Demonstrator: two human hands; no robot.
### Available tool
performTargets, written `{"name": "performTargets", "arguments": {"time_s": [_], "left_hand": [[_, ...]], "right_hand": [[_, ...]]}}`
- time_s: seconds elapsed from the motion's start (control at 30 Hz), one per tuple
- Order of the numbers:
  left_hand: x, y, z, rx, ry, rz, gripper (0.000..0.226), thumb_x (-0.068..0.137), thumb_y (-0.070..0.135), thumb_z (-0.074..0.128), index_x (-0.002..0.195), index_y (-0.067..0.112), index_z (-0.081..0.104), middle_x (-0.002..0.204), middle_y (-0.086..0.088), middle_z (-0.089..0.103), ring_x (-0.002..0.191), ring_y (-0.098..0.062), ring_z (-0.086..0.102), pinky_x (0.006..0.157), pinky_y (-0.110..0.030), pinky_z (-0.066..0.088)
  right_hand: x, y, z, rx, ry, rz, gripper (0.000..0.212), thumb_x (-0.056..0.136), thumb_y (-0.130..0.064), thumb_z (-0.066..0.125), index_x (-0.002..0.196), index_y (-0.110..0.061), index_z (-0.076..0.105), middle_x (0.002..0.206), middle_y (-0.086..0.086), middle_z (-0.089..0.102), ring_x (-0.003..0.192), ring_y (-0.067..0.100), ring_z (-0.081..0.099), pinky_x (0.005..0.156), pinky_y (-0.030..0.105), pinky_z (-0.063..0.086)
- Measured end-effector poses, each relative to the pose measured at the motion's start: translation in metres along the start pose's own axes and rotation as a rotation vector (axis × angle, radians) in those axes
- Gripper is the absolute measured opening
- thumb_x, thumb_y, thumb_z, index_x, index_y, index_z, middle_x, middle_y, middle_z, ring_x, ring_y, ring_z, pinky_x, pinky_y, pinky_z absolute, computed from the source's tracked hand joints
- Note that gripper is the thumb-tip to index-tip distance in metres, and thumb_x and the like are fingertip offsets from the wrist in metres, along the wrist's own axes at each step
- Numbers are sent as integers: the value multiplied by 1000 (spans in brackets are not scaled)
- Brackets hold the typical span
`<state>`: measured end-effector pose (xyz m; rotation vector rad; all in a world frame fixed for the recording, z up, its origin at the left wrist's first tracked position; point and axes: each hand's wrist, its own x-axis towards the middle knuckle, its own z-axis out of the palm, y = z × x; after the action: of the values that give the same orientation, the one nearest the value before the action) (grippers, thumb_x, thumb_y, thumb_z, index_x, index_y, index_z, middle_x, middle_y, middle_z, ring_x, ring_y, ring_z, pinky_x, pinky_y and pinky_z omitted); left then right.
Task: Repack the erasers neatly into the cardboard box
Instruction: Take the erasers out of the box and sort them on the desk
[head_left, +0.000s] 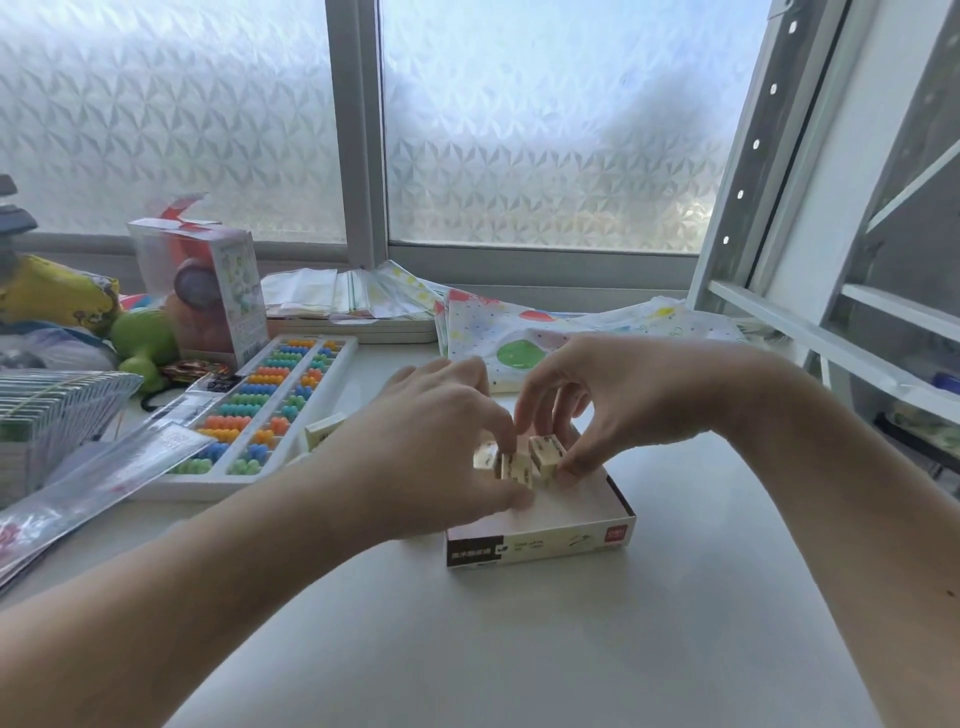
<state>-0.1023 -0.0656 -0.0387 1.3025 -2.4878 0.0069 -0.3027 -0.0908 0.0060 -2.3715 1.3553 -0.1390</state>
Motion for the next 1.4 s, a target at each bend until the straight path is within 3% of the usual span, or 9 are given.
{"name": "performTargets", "arguments": {"time_s": [0.17, 0.37, 0.6, 0.7, 0.77, 0.83, 0.97, 1.1, 1.4], "left_hand": [[2, 0, 1, 1, 26, 16, 50, 80, 69, 65, 122, 43, 70, 107, 14, 45, 102, -2, 33, 89, -20, 24], [2, -4, -8, 145, 9, 8, 45, 82, 69, 63, 109, 34, 74, 117, 11, 46, 120, -11, 41, 92, -22, 26], [-3, -16, -30, -21, -112, -102, 41, 75, 68, 71, 105, 39, 75, 106, 18, 58, 105, -2, 53, 83, -24, 34], [-4, -49, -63, -224, 41, -200, 15, 85, 50, 73, 90, 37, 77, 84, 20, 69, 81, 4, 63, 76, -26, 45], [-6, -76, -78, -177, 127, -253, 8, 86, 43, 74, 89, 36, 78, 82, 21, 72, 81, 1, 67, 88, -36, 51], [-9, -92, -80, -114, -13, -293, 11, 89, 35, 74, 99, 36, 79, 91, 20, 73, 90, -3, 68, 96, -37, 52], [-6, -93, -69, -97, -303, -231, 22, 84, 42, 78, 105, 38, 77, 94, 22, 72, 84, 4, 68, 79, -23, 52], [-7, -83, -64, -148, -335, -184, 37, 71, 51, 85, 104, 37, 77, 92, 21, 71, 85, 2, 68, 78, -24, 53], [-3, -85, -50, -143, -292, -183, 30, 74, 52, 82, 94, 30, 78, 73, 17, 70, 64, 4, 62, 67, -21, 48]], "right_hand": [[-2, -3, -1, -5, -3, 9, 39, 72, -17, 93, 107, -26, 77, 92, -11, 74, 92, 8, 73, 90, 34, 60], [0, -4, 2, 1, 18, 2, 44, 72, -20, 93, 111, -30, 75, 96, -10, 76, 91, 5, 72, 92, 33, 59], [5, -10, 10, -10, 65, -41, 43, 70, -30, 94, 108, -35, 74, 96, -14, 76, 92, -1, 70, 81, 19, 54], [7, -12, 16, -50, 50, -20, 43, 69, -31, 94, 107, -36, 74, 95, -16, 75, 93, 0, 68, 81, 21, 54], [8, -12, 18, -70, 48, -14, 42, 69, -34, 94, 105, -40, 74, 95, -19, 74, 93, 0, 68, 83, 25, 56], [7, -14, 16, -84, 51, -20, 41, 69, -37, 93, 104, -43, 73, 94, -21, 73, 92, -2, 67, 82, 23, 56], [5, -22, 14, -79, 161, -115, 28, 75, -48, 85, 101, -43, 74, 95, -26, 73, 93, -6, 67, 81, 20, 50], [25, -44, 36, -20, 363, -221, 26, 84, -53, 74, 102, -33, 78, 91, -18, 75, 92, -3, 67, 82, 20, 52], [53, -41, 46, -96, 391, -117, 19, 102, -22, 60, 109, -25, 77, 100, -14, 70, 95, 5, 64, 90, 23, 49]]}}
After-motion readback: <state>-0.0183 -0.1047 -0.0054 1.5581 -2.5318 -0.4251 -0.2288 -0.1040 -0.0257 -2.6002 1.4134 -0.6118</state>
